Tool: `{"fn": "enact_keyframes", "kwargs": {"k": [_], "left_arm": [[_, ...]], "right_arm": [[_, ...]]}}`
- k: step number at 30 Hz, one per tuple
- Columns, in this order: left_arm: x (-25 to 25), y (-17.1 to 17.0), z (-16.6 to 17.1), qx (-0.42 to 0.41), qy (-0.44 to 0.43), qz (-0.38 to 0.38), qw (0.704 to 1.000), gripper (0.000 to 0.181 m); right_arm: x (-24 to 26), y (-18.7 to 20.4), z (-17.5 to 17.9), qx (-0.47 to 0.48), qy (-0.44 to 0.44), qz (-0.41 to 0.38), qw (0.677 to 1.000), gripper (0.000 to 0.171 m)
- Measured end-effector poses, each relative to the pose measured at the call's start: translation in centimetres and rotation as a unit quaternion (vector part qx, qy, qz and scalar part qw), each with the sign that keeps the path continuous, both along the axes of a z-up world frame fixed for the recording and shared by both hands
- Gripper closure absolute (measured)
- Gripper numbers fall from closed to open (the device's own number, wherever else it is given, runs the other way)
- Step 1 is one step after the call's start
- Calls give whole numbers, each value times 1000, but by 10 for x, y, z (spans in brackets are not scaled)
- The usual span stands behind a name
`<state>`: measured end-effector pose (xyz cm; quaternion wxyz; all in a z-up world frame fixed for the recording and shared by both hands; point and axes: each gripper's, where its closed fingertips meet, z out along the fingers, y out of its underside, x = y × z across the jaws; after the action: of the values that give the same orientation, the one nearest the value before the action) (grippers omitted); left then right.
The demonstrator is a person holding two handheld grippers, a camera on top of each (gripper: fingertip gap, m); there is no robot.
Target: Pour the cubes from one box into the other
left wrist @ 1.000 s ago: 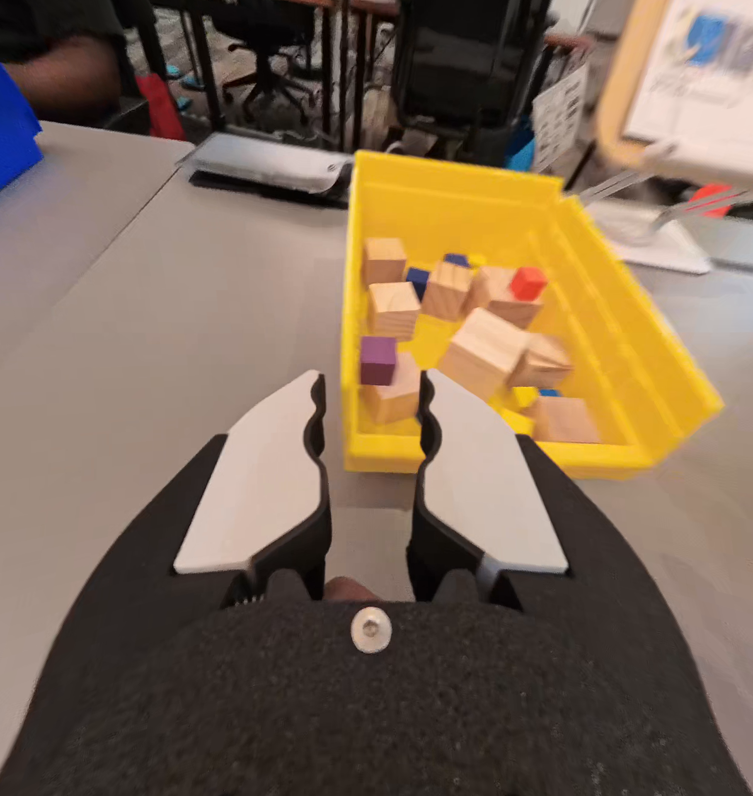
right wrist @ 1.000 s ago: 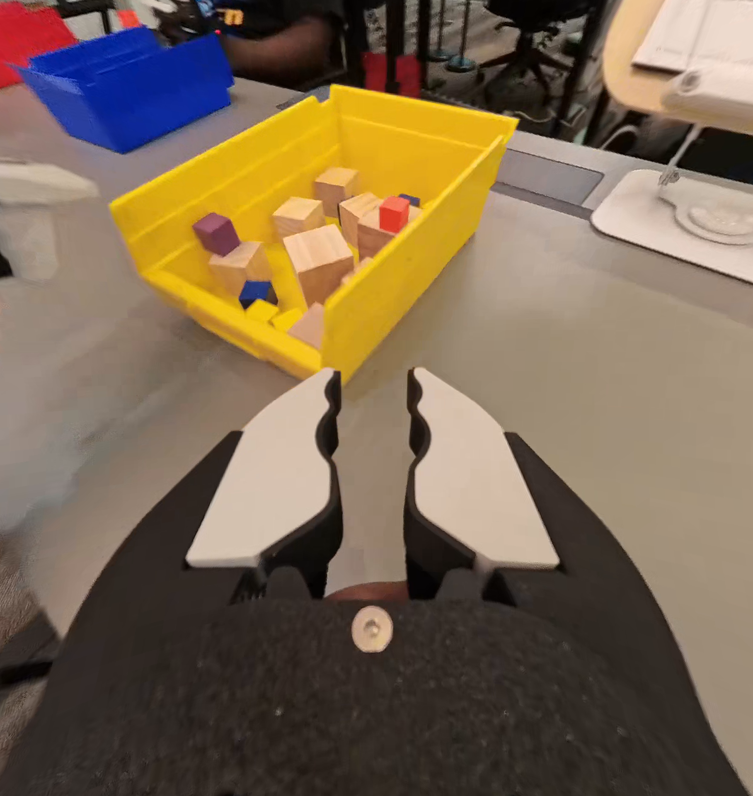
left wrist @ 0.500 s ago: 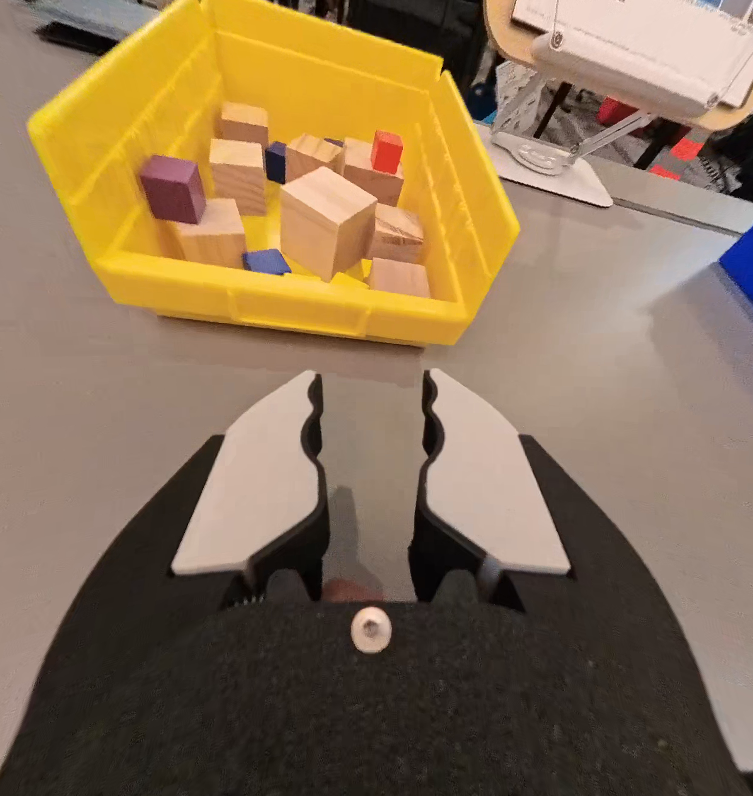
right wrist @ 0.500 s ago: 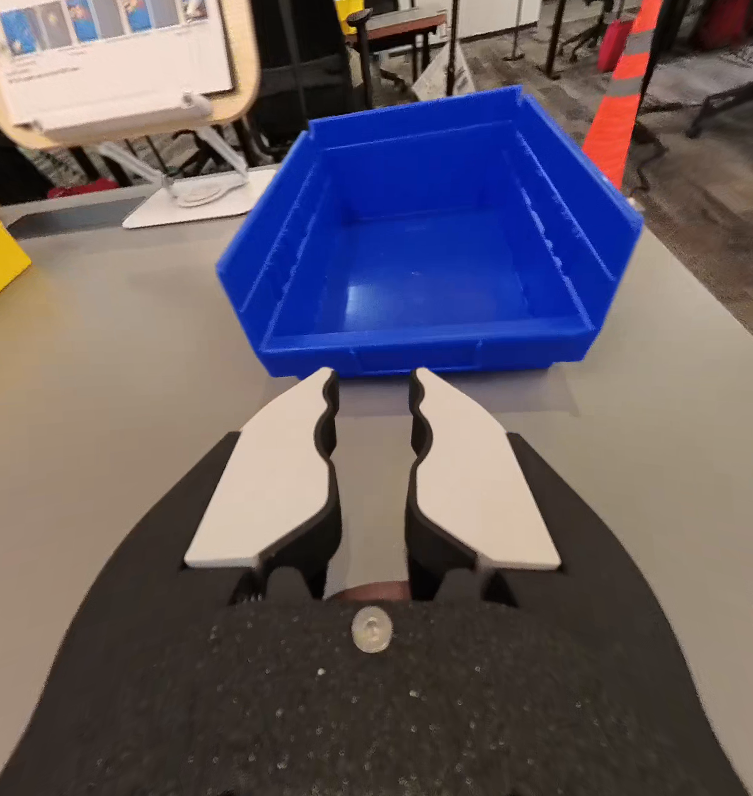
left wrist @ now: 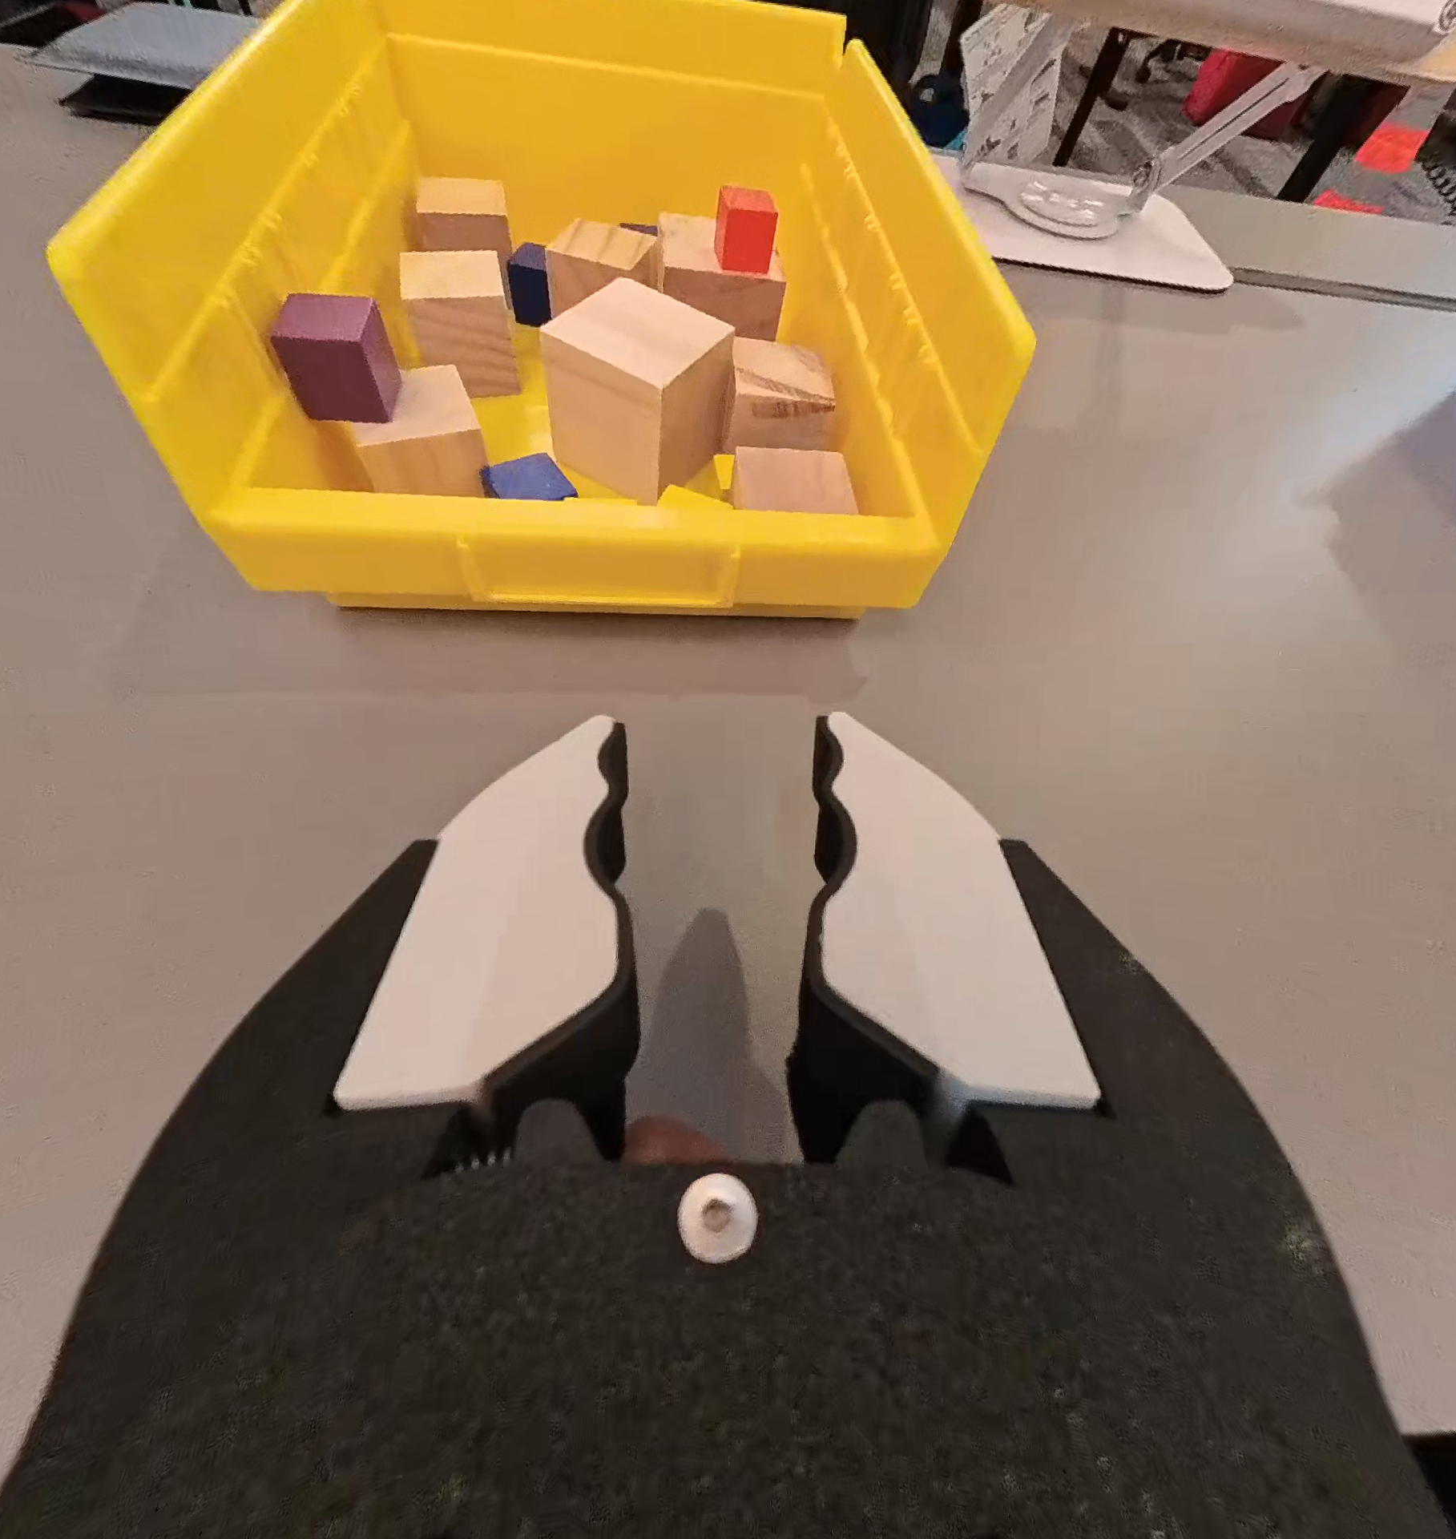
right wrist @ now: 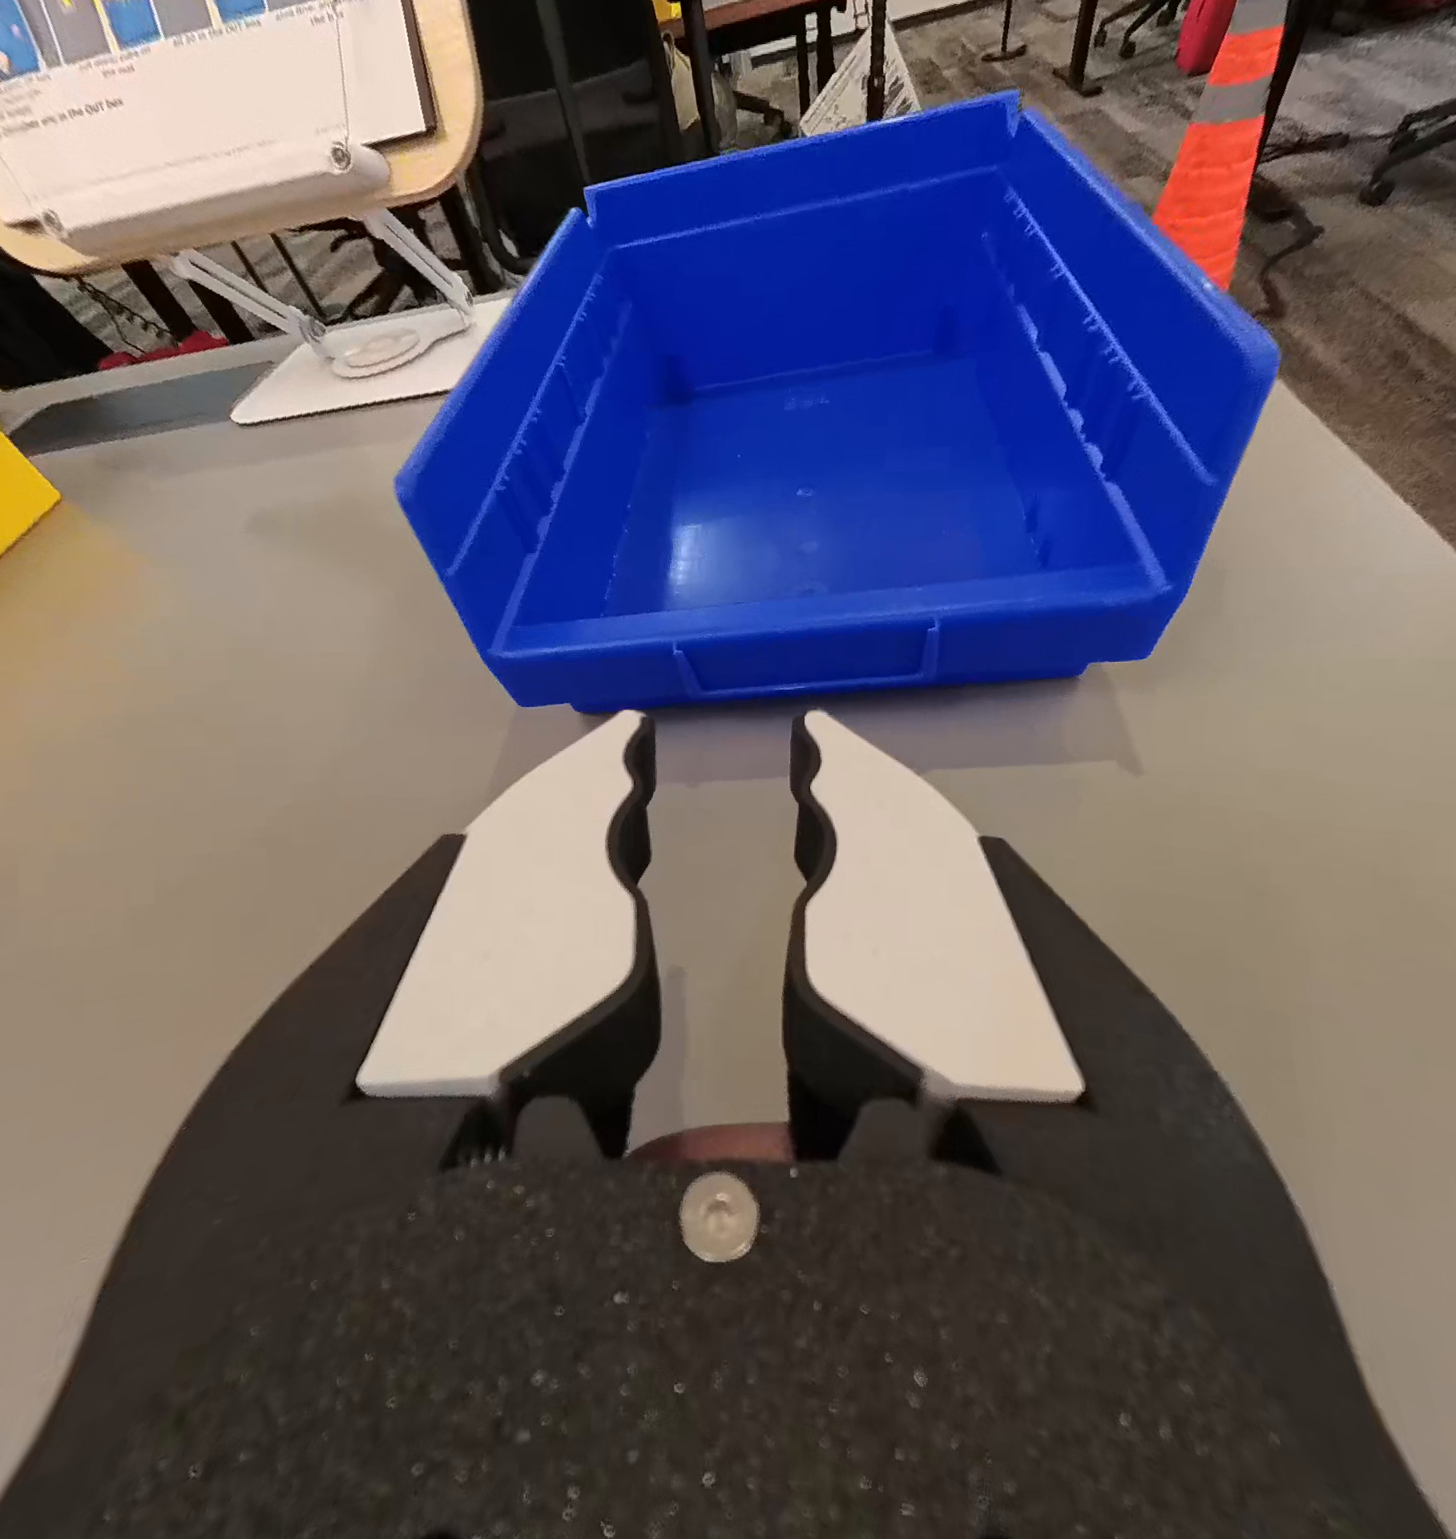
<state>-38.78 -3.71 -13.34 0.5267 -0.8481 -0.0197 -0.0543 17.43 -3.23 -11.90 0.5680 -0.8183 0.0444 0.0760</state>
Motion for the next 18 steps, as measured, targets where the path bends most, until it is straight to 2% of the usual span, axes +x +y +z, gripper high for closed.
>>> {"fn": "enact_keyframes", "kwargs": {"k": [18], "left_arm": [[-5, -1, -1, -7, -13, 9, 1000, 144]], "right_arm": [[-8, 0, 3, 6, -31, 8, 999, 141]]}}
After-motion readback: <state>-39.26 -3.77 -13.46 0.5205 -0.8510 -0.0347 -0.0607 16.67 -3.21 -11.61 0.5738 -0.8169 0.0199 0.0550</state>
